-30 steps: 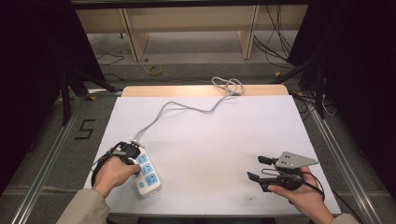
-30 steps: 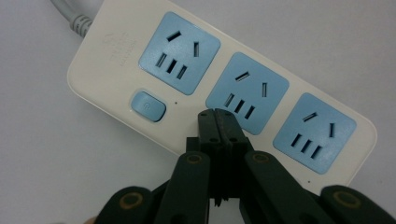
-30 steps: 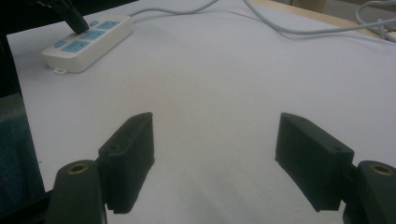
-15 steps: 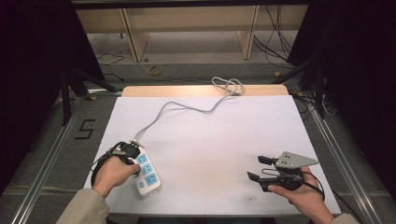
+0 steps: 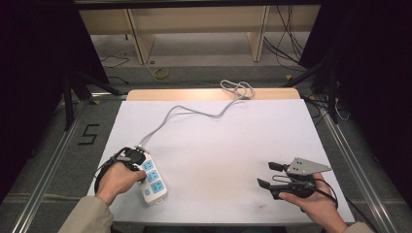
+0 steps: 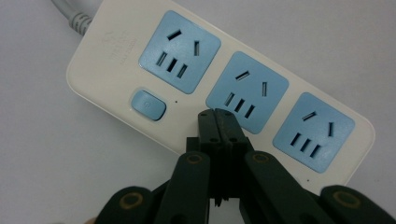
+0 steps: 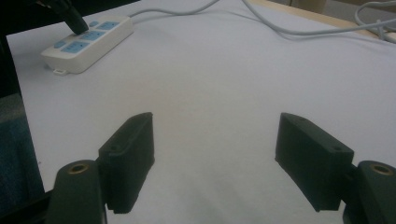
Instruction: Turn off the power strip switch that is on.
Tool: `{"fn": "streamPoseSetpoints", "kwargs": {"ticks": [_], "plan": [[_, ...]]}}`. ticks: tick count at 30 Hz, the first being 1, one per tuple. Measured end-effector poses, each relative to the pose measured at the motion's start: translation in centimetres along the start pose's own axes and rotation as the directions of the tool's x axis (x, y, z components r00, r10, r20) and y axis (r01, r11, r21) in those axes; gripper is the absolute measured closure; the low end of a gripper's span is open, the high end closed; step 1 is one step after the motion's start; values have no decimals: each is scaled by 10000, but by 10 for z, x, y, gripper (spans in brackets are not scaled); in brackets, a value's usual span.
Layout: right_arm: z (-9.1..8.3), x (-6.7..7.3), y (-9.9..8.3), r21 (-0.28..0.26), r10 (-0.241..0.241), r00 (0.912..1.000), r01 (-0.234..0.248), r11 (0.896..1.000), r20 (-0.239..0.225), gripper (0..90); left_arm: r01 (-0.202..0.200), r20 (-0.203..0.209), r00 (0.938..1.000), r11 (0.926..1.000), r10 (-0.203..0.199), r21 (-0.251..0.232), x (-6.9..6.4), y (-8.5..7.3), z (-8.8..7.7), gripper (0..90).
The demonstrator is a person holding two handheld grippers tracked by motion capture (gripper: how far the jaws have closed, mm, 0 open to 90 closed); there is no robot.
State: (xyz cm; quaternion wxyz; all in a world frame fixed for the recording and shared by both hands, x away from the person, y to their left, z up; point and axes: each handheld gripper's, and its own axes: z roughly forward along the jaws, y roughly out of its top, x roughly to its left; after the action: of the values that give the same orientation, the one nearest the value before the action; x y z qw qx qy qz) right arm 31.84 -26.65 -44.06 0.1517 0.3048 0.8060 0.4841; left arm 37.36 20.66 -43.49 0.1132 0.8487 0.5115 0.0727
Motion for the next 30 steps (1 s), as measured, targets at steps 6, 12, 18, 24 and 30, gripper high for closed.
{"fn": "streamPoseSetpoints", "kwargs": {"ticks": [6, 12, 18, 24, 30], "plan": [[0, 0, 0, -7, 9, 10000, -9, 10000, -8, 286, 73, 59, 10000, 10000, -73, -10, 1, 0, 0, 899], [0, 0, 0, -26, 12, 10000, -13, 10000, -16, 286, 9, 42, 10000, 10000, -9, -29, 1, 0, 0, 899], [0, 0, 0, -34, 7, 10000, -7, 10000, -1, 286, 22, -33, 10000, 9999, -23, -156, 2, 0, -4, 899], [0, 0, 0, -53, 14, 10000, -15, 10000, -6, 286, -16, -5, 10000, 9998, 16, -193, 2, 0, -4, 899], [0, 0, 0, -43, 11, 10000, -11, 10000, -2, 286, -6, 12, 10000, 9996, 6, -281, 2, 0, -3, 899]]}}
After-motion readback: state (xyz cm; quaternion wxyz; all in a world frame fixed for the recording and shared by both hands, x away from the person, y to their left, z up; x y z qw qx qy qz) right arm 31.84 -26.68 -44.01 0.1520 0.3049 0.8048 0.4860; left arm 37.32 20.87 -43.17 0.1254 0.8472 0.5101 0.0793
